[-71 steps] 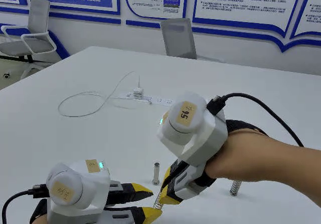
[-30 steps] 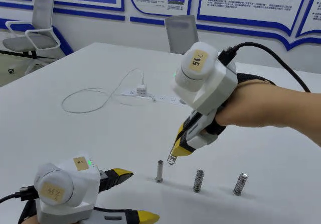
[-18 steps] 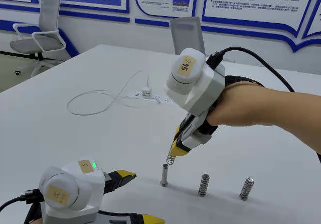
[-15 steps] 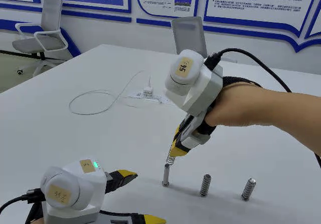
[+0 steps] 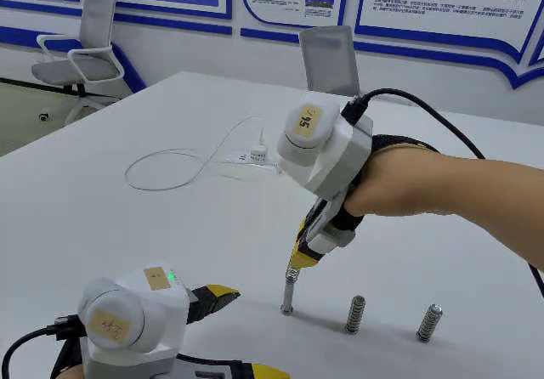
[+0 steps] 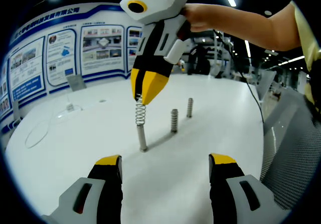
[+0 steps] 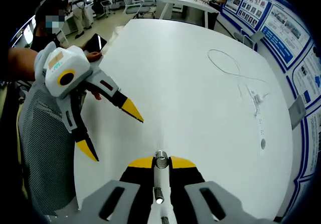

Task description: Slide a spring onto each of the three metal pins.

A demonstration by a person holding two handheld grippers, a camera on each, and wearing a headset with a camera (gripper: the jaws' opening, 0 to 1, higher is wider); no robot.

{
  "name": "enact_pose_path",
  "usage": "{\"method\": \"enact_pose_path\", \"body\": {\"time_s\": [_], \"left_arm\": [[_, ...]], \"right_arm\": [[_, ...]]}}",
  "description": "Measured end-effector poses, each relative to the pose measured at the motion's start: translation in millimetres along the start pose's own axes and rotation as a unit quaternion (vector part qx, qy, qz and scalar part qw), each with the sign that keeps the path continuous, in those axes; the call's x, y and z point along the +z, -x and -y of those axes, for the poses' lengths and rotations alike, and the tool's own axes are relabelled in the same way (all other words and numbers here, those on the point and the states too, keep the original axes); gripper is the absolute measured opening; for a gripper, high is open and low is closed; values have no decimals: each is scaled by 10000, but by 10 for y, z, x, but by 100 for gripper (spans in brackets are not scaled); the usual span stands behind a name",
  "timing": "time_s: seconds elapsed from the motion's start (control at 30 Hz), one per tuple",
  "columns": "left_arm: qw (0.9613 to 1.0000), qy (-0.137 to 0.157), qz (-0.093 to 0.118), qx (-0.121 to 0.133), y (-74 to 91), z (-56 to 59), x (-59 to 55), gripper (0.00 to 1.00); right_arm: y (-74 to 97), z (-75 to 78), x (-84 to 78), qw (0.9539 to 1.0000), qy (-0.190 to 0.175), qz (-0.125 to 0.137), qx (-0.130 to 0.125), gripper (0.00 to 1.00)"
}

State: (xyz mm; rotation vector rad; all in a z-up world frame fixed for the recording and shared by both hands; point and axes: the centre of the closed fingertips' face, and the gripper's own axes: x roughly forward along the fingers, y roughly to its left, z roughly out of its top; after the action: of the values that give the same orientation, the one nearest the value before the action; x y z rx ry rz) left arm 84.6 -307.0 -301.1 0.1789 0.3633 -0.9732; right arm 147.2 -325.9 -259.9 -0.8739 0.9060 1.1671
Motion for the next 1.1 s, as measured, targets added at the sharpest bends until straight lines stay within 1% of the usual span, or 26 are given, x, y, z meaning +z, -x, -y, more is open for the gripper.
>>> {"method": "enact_pose_path", "body": {"time_s": [0.17,0.43,0.8,1.1], "left_arm": [[10000,3,-4,-5,-9,0,1,72],[10000,-2,6,-35,-29,13,14,72],[10000,17,-23,-39,-30,12,-5,72],[10000,48,-39,-20,-22,-1,-25,71]], "right_arm": [[-37,9,3,10000,-12,-32,26,12],[-129,12,-16,9998,-45,-182,115,12],[-290,-7,-83,9990,-113,-379,230,12],[-429,-31,-129,9984,-166,-459,293,12]]}}
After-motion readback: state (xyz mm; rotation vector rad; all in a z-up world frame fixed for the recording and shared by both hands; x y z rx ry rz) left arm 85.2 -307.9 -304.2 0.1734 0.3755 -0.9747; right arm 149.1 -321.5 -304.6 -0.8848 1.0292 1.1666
